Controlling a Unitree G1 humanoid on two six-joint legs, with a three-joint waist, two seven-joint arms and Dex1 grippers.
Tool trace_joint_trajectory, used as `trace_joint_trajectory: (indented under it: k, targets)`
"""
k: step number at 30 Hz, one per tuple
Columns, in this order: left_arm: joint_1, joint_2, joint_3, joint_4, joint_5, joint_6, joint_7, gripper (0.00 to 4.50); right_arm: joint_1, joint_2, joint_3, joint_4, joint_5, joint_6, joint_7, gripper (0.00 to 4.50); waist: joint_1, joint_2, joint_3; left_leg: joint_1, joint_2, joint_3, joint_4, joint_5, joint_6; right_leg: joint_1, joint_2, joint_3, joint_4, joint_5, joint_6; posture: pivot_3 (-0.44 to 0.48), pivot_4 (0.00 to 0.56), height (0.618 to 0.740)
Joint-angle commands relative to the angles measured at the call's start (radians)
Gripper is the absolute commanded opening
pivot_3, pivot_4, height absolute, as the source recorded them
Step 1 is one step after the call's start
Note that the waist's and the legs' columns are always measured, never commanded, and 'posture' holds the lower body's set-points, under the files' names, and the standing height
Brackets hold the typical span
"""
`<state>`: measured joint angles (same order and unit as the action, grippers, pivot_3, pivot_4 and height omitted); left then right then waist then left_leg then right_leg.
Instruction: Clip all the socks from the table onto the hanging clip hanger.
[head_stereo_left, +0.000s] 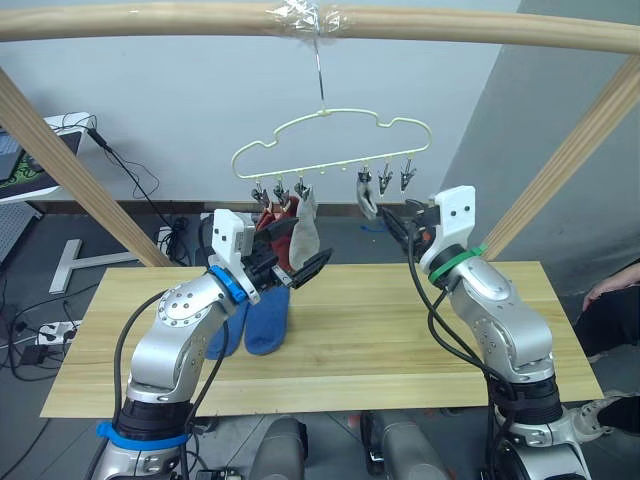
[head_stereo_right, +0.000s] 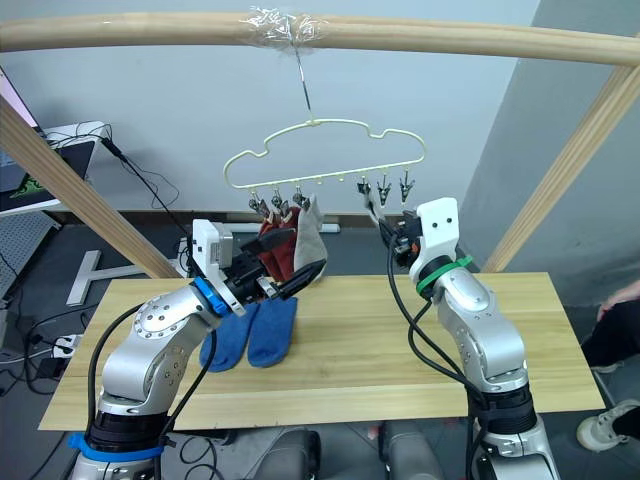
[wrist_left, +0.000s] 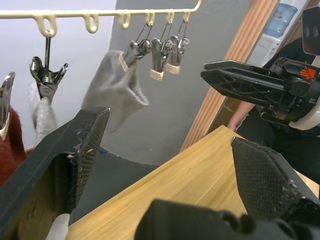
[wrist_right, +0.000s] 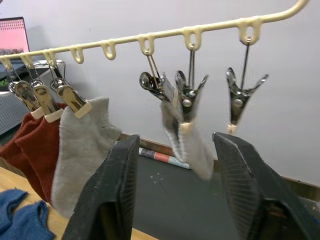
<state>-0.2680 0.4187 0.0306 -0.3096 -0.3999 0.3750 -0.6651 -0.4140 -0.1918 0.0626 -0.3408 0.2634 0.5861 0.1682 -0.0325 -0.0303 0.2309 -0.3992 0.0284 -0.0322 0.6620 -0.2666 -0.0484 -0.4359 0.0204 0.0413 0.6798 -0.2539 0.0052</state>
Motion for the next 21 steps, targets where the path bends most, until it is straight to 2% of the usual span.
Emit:
trace_joint_trajectory:
  k: [1, 6, 10, 21]
  targets:
    - [-0.006, 0.006, 0.002, -0.05, -0.014, -0.008, -0.001, 4.5, -0.03, 0.013, -0.006, 0.005, -0.021, -0.036, -0.005, 2.32, 0.001, 0.0, 0.0, 0.0, 0.0, 0.0, 0.0, 0.0, 0.0, 0.0, 0.0, 0.0, 0.0, 0.0, 0.0, 0.025, 0.178, 0.74]
    - [-0.017, 0.013, 0.009, -0.056, -0.02, -0.006, -0.007, 4.5, -0.058, 0.04, -0.014, 0.064, -0.045, -0.075, -0.017, 2.32, 0.001, 0.0, 0.0, 0.0, 0.0, 0.0, 0.0, 0.0, 0.0, 0.0, 0.0, 0.0, 0.0, 0.0, 0.0, 0.025, 0.178, 0.74]
    - [-0.024, 0.016, 0.011, -0.061, -0.026, 0.001, -0.003, 4.5, -0.072, 0.051, -0.015, 0.093, -0.061, -0.091, -0.016, 1.01, 0.001, 0.0, 0.0, 0.0, 0.0, 0.0, 0.0, 0.0, 0.0, 0.0, 0.0, 0.0, 0.0, 0.002, -0.004, 0.025, 0.178, 0.74]
    - [-0.032, 0.019, 0.01, -0.079, -0.04, 0.016, 0.007, 4.5, -0.12, 0.08, -0.021, 0.173, -0.099, -0.133, -0.027, 1.01, 0.002, 0.0, 0.0, 0.0, 0.0, 0.0, 0.0, 0.0, 0.0, 0.0, 0.0, 0.0, 0.001, 0.003, -0.005, 0.04, 0.184, 0.74]
